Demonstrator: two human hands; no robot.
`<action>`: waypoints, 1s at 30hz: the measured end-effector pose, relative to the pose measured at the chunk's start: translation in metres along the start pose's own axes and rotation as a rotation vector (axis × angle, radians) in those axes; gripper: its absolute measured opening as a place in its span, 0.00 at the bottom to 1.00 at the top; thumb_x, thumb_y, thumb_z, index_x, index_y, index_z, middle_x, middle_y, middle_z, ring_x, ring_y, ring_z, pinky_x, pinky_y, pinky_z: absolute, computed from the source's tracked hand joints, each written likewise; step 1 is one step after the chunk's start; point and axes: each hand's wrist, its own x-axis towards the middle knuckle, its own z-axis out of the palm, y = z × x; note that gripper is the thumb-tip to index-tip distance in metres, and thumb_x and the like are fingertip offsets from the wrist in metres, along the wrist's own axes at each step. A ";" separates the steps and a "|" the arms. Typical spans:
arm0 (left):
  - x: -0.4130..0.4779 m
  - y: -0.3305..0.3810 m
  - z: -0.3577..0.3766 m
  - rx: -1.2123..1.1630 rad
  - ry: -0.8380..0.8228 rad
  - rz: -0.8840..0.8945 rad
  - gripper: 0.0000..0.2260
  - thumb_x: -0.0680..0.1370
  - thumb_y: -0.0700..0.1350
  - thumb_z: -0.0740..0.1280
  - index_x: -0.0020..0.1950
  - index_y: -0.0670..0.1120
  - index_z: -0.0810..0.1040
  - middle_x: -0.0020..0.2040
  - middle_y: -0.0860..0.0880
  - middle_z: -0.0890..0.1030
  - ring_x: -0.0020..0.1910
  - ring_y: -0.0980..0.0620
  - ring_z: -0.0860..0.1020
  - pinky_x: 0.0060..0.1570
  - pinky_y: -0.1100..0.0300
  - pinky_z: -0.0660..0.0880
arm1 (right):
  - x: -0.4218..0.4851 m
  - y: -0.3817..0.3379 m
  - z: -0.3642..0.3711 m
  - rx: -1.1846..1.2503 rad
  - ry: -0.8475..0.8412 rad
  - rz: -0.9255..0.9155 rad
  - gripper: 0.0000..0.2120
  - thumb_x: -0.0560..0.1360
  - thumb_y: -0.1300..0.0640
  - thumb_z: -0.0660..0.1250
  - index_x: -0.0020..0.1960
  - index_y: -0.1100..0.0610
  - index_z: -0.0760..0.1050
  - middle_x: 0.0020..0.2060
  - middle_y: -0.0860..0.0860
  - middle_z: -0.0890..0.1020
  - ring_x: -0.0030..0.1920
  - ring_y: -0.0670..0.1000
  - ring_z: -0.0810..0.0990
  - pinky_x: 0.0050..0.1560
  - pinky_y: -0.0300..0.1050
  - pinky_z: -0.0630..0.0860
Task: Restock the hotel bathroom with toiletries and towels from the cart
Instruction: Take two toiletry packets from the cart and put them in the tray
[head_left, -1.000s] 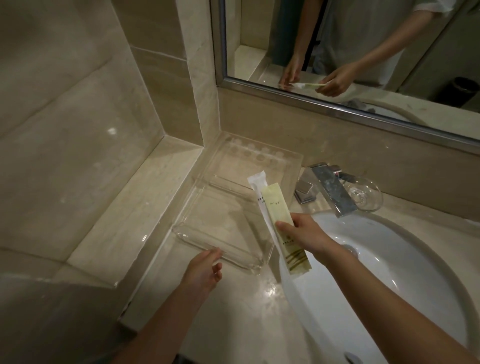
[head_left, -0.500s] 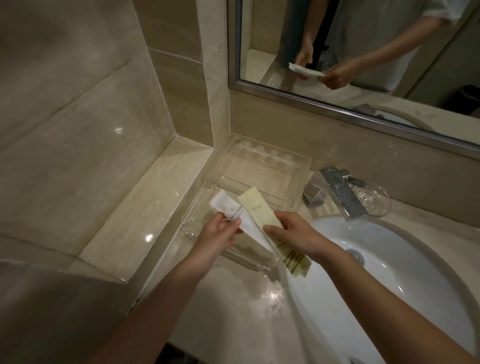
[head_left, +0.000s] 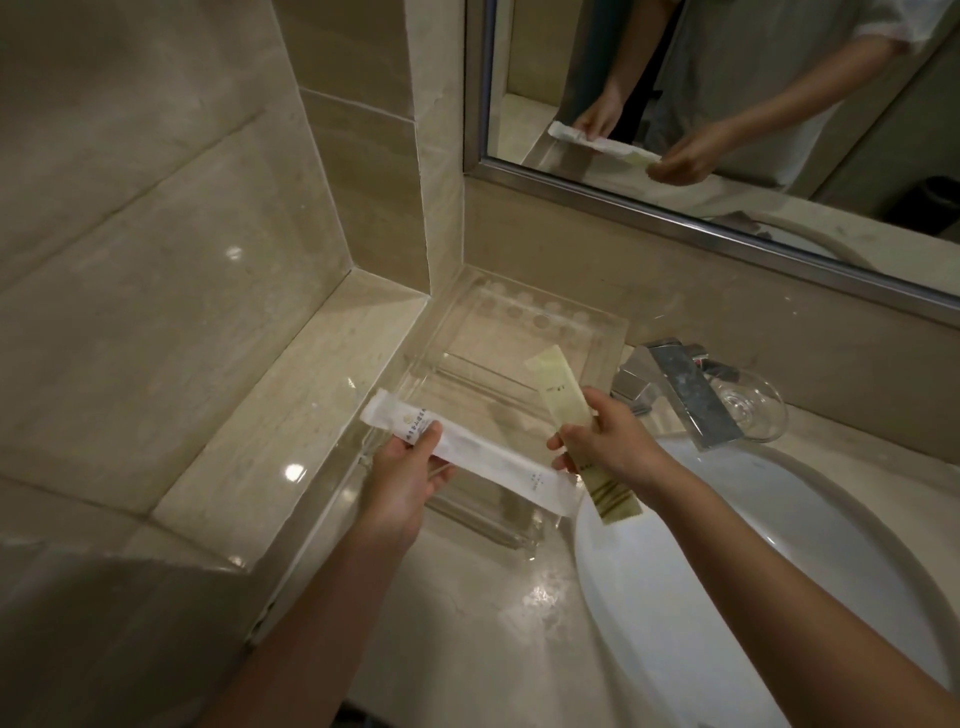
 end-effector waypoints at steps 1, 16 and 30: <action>0.002 0.000 -0.001 -0.020 0.008 -0.010 0.03 0.78 0.42 0.64 0.49 0.48 0.76 0.49 0.47 0.81 0.48 0.50 0.81 0.41 0.59 0.76 | 0.002 0.002 -0.001 -0.076 0.018 -0.012 0.16 0.75 0.69 0.61 0.57 0.52 0.69 0.41 0.56 0.81 0.34 0.54 0.80 0.39 0.51 0.78; 0.029 -0.018 -0.022 0.259 0.230 0.006 0.26 0.74 0.36 0.68 0.67 0.44 0.59 0.44 0.44 0.77 0.37 0.48 0.78 0.38 0.52 0.79 | 0.020 0.038 0.029 -0.520 -0.121 -0.049 0.05 0.71 0.58 0.71 0.39 0.58 0.78 0.36 0.53 0.80 0.40 0.52 0.78 0.46 0.49 0.75; 0.020 -0.053 -0.047 1.798 -0.059 0.651 0.23 0.76 0.56 0.51 0.66 0.53 0.73 0.69 0.46 0.72 0.70 0.44 0.68 0.65 0.43 0.66 | 0.013 0.065 0.058 -1.114 -0.012 -0.269 0.06 0.76 0.54 0.61 0.46 0.53 0.77 0.41 0.51 0.81 0.45 0.54 0.79 0.37 0.43 0.67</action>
